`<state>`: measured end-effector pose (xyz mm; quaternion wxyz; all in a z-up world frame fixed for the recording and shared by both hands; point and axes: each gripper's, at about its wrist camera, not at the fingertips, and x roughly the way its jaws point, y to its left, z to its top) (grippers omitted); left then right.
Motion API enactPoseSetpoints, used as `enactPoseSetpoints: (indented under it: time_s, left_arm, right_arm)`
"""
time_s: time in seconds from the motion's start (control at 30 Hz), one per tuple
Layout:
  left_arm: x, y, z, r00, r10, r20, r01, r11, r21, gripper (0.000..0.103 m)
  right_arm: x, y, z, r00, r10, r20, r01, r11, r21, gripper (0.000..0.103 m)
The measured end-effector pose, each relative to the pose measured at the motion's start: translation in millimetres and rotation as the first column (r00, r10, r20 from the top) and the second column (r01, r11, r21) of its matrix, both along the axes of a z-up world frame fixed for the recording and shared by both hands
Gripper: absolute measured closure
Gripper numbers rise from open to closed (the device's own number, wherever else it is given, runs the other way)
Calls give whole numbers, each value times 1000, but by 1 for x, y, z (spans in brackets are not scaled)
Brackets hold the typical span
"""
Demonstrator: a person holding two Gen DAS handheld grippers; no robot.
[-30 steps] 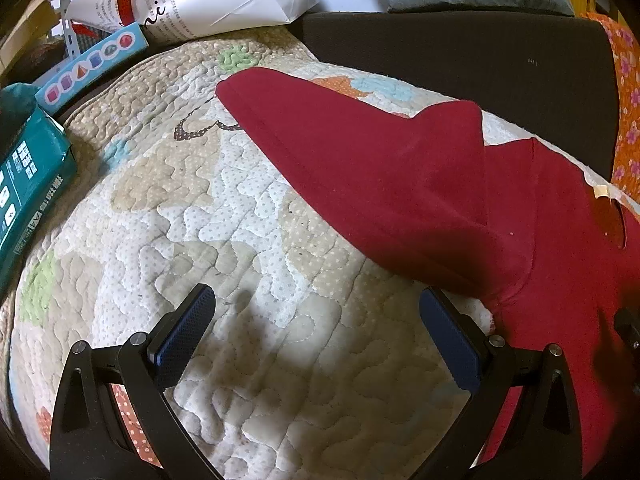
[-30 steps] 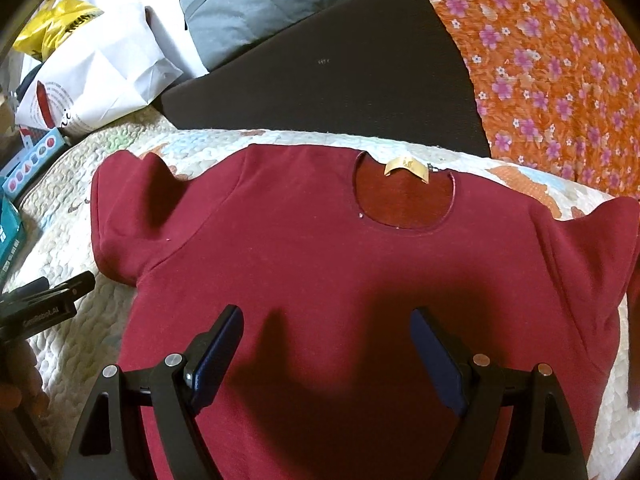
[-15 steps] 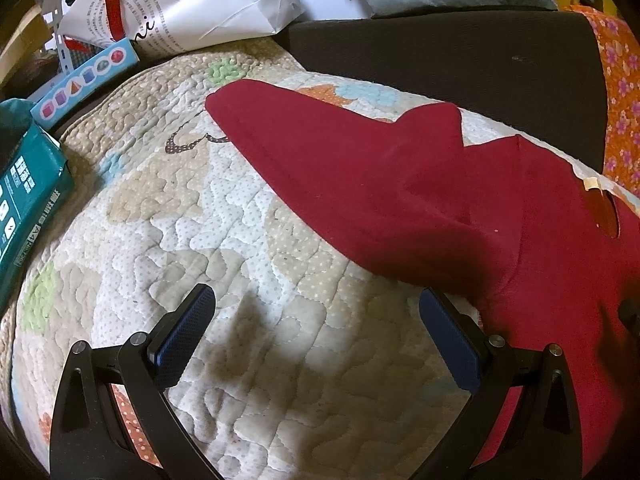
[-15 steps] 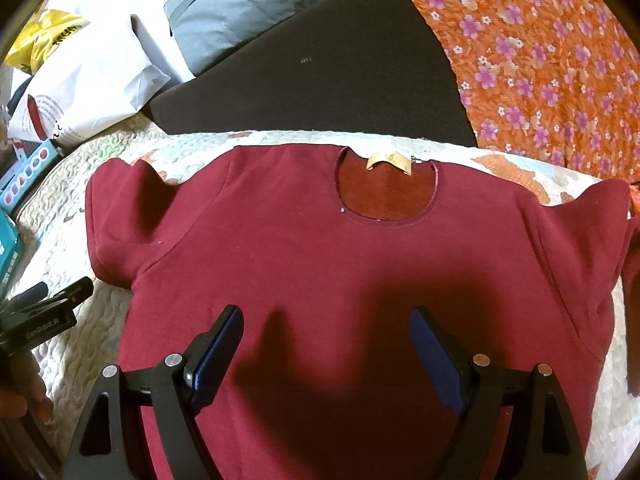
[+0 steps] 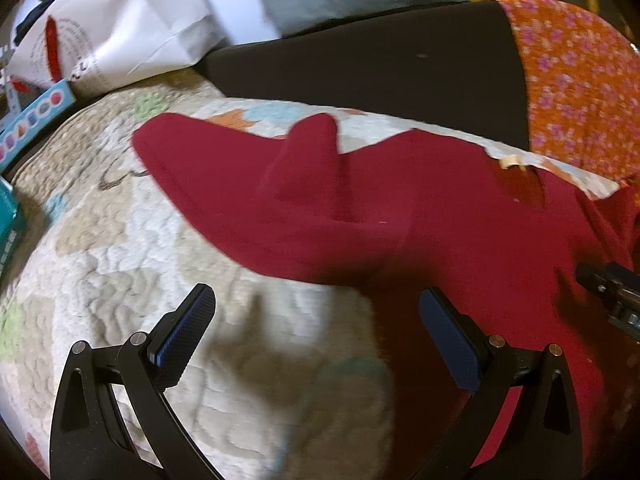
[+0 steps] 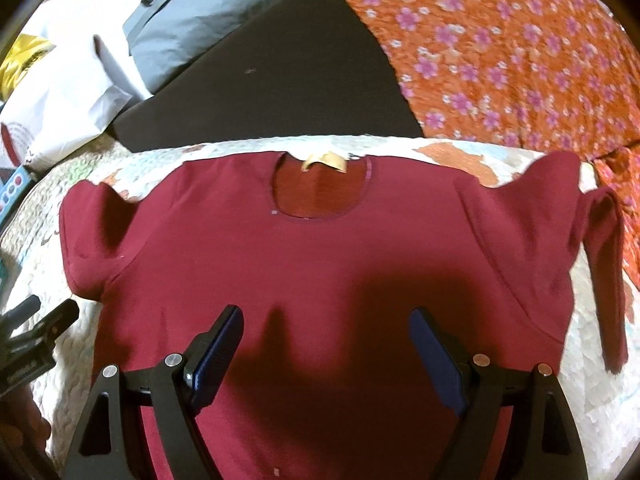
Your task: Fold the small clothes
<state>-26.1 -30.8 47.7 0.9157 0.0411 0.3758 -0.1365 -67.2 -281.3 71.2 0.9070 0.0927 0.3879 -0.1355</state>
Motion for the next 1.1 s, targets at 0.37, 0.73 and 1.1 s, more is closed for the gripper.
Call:
enactPoseSetpoints:
  time_s: [0.37,0.73,1.1]
  left_arm:
    - [-10,-25,0,999,-52,-4,52,999,-12,1]
    - [-17,-40,-3,997,-73,23,71,996,51,0]
    - [-16,-41,-5,997,-70,16,69,996,57,0]
  right_arm:
    - [-8,-9,-2,999,-43,-14,43,999,-10,19]
    - [-11,-9,-9,998,-60,-24,61,998,31,19]
    - [-10,-5,-10,998,-49,-28,50,998,35,19]
